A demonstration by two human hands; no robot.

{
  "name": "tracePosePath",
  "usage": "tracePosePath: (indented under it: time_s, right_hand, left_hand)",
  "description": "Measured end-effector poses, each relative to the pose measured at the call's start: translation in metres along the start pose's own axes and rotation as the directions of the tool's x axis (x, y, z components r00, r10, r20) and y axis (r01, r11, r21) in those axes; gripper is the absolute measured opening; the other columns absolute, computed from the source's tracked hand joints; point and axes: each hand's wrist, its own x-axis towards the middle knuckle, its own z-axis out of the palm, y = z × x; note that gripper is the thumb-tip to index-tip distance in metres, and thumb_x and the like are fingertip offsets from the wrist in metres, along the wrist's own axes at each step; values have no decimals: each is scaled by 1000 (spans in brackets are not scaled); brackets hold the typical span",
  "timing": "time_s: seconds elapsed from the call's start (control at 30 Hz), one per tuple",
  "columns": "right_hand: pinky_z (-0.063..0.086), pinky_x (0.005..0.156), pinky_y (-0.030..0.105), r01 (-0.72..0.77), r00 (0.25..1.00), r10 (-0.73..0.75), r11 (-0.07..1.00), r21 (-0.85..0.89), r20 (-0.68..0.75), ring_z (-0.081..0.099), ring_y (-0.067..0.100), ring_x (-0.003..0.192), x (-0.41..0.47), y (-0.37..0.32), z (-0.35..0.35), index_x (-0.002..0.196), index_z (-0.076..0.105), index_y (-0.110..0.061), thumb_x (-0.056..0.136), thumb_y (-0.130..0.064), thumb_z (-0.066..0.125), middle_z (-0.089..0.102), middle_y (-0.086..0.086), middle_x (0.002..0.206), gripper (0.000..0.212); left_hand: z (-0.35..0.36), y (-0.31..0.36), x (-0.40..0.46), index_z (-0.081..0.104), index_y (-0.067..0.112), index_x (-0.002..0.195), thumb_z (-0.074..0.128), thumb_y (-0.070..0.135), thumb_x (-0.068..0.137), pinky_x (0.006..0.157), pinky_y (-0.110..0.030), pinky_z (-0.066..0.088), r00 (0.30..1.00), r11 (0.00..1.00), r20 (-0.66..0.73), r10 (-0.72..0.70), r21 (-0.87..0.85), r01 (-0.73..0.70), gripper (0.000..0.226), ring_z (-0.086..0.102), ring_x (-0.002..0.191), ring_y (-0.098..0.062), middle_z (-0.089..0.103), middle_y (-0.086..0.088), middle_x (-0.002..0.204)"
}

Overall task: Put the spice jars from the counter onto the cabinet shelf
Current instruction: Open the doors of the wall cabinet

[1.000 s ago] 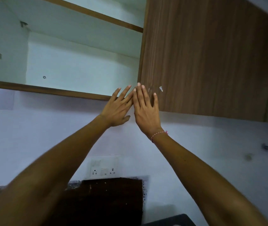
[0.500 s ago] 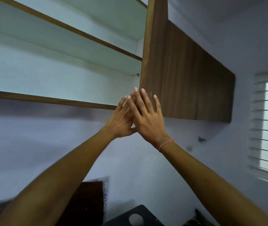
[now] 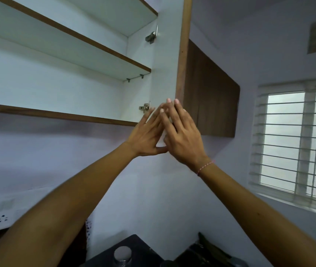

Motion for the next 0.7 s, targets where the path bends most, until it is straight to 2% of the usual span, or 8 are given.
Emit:
tracePosePath:
  time_s: [0.17, 0.27, 0.43, 0.53, 0.63, 0.7]
  right_hand:
    - [44, 102, 45, 1, 999, -2, 1000, 2, 51, 38, 44, 131, -28, 50, -9, 131, 45, 8, 85, -6, 58, 42, 30, 138, 50]
    - [37, 105, 45, -6, 997, 12, 997, -79, 78, 42, 41, 129, -40, 68, -9, 128, 49, 7, 86, -12, 58, 45, 28, 137, 47]
    - [32, 108, 44, -3, 980, 54, 967, -254, 194, 41, 35, 132, -63, 105, -12, 131, 48, 4, 91, -26, 50, 44, 24, 140, 49]
    - [27, 112, 44, -87, 934, 178, 955, -284, 311, 25, 34, 140, -79, 122, -10, 140, 33, 2, 96, -29, 40, 28, 21, 150, 54]
    - [12, 116, 45, -139, 853, 279, 936, -324, 441, 3, 32, 145, -96, 142, -3, 147, 11, -4, 99, -36, 28, 5, 16, 157, 60]
    - [6, 117, 45, -156, 813, 322, 923, -352, 486, -4, 31, 145, -104, 156, 5, 148, 4, -8, 99, -41, 28, -4, 15, 157, 64]
  left_hand:
    - [13, 39, 36, -9, 7, 145, 32, 70, 82, 120, -42, 4, 998, 990, -52, 27, -134, -34, 97, -6, 145, -27, -15, -13, 153]
    - [19, 52, 50, -14, 10, 143, 37, 69, 81, 121, -41, 5, 997, 980, -56, 53, -190, -63, 99, -8, 145, -25, -15, -12, 154]
    - [31, 71, 77, -17, 12, 142, 43, 68, 79, 120, -37, 1, 993, 979, -33, 111, -169, -115, 104, -12, 145, -23, -10, -14, 157]
    - [41, 89, 92, -19, 11, 142, 38, 70, 78, 119, -37, -2, 991, 976, -3, 133, -171, -131, 105, -13, 145, -24, -12, -14, 157]
    - [56, 106, 103, -20, 9, 142, 34, 71, 79, 119, -37, -3, 988, 975, 47, 144, -177, -133, 104, -14, 145, -23, -15, -13, 156]
    - [69, 117, 109, -19, 8, 144, 36, 70, 80, 119, -38, -3, 987, 976, 90, 134, -184, -116, 105, -16, 145, -23, -18, -12, 156]
